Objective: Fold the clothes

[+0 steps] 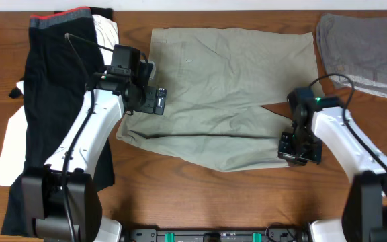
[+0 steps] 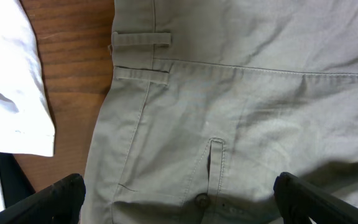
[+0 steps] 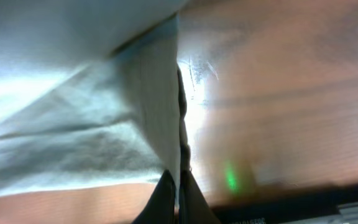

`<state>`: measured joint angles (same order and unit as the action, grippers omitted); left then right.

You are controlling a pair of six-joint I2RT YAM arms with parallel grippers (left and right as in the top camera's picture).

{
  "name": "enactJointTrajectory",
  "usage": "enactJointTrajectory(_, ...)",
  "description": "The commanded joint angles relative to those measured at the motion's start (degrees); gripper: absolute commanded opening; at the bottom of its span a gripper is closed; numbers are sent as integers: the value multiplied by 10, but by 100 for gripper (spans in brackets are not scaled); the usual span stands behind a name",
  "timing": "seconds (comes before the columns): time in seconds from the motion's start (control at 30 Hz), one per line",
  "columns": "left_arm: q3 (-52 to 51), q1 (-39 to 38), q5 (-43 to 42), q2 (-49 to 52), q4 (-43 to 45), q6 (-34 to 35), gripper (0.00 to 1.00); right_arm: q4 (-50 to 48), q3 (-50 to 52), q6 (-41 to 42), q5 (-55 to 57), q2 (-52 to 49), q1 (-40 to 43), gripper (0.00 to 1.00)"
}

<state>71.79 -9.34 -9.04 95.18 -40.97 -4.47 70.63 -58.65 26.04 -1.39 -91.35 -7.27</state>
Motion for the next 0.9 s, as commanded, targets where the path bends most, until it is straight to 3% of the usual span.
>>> enactJointTrajectory(0.0, -3, 0, 1, 4, 0, 5, 98, 43, -21, -6, 9, 24, 9, 1)
enactJointTrajectory(0.4, -3, 0, 1, 4, -3, 2, 98, 128, -16, 0, -57, 24, 9, 1)
enactJointTrajectory(0.7, -3, 0, 1, 4, -19, -1, 98, 144, -16, 136, -24, 53, 20, 1)
enactJointTrajectory(0.87, -3, 0, 1, 4, -49, -13, 98, 137, -16, 146, 0, 82, 49, 4)
